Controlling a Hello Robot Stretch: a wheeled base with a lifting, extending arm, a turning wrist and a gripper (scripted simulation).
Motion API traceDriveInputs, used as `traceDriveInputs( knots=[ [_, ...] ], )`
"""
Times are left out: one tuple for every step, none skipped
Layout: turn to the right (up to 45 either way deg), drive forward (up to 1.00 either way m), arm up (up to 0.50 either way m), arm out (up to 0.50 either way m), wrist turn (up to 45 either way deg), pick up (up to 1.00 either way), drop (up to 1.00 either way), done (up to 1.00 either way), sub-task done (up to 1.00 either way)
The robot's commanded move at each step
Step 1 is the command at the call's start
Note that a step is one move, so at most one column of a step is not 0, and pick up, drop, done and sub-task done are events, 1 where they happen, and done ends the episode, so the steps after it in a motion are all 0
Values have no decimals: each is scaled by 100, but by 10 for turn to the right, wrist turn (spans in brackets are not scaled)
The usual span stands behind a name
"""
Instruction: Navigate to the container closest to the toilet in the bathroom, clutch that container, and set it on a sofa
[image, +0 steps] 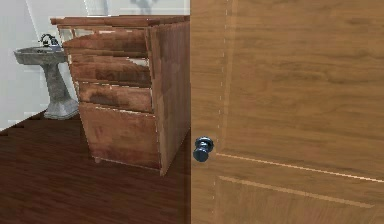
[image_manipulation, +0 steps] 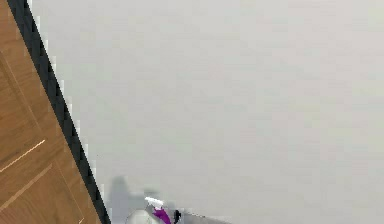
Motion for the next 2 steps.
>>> traceDriveInputs(
  knots=[
    [0, 0, 0, 0, 0, 100, 0, 0, 0],
    [0, 0, 10, 0, 0, 0, 0, 0, 0]
  ],
)
